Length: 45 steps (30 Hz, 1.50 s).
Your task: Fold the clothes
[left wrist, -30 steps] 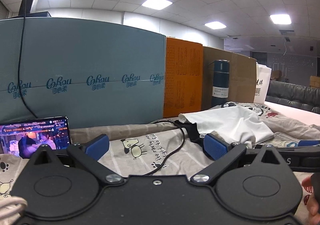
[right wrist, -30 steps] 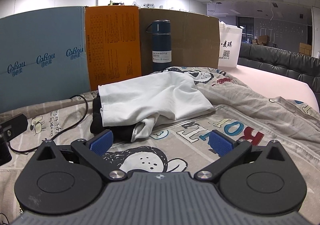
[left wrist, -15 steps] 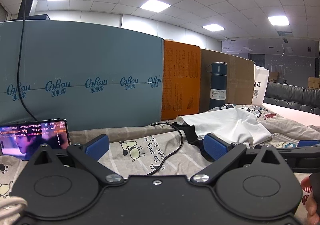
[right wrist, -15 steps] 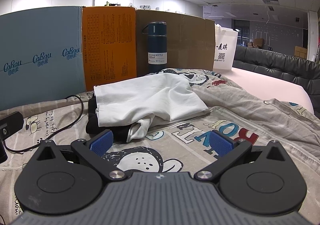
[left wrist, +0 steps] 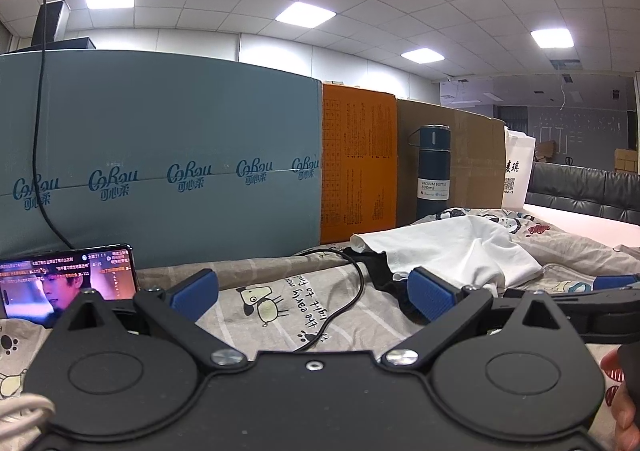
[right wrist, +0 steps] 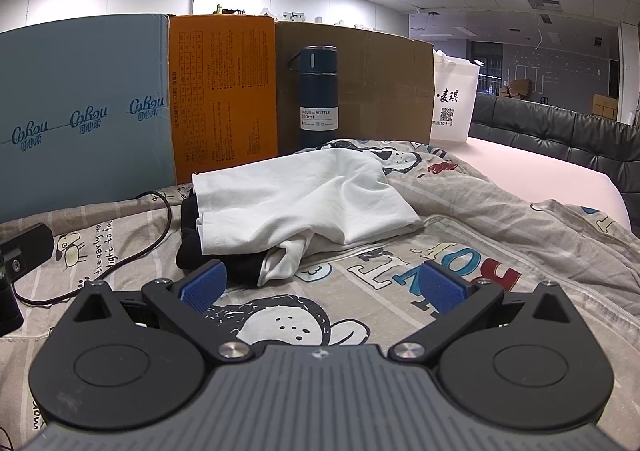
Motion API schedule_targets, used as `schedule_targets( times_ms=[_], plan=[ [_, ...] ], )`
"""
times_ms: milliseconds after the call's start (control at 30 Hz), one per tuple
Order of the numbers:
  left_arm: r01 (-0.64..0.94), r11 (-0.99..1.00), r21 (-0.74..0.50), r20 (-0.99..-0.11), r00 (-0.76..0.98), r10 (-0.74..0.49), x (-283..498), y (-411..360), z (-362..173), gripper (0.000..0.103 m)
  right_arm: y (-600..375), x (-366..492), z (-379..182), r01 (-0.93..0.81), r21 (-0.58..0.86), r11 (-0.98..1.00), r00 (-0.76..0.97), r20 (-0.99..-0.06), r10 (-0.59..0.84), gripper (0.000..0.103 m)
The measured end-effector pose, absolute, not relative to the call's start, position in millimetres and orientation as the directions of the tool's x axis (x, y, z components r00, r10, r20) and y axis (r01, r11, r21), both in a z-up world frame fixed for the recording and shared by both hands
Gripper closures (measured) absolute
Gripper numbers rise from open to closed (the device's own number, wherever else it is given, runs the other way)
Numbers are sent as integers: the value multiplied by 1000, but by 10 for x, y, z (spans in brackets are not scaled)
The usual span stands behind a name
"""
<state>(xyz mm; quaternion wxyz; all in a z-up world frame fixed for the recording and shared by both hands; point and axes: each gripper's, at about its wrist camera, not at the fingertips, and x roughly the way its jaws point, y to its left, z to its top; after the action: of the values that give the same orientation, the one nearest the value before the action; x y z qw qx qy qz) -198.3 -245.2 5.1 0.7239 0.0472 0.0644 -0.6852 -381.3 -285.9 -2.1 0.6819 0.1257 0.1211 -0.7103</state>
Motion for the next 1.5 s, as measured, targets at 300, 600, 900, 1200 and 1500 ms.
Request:
schedule_targets(
  times_ms=[300,600,900,1200,1500],
  plan=[
    [998,55,-17,-161,52,-986,-1997,-2452,51,0,-2864,-3816,-24,999,0,-33,-31,-346,-938,0],
    [998,54,-18,-167,50,-985,-1990,-2466,48,0,-2862,-3812,-27,1000,0,-31,-29,-347,-937,0],
    [998,63,-22,-178,59,-982,-1974,-2481,48,0,-2852,-3804,-22,999,0,-32,-30,-346,-938,0],
    [998,60,-25,-180,55,-982,-1975,-2489,48,0,-2856,-3801,-22,1000,-2,-31,-29,-348,-937,0],
    [998,57,-32,-181,50,-982,-1959,-2489,51,0,-2842,-3807,-16,1000,5,-30,-26,-339,-940,0]
  ],
)
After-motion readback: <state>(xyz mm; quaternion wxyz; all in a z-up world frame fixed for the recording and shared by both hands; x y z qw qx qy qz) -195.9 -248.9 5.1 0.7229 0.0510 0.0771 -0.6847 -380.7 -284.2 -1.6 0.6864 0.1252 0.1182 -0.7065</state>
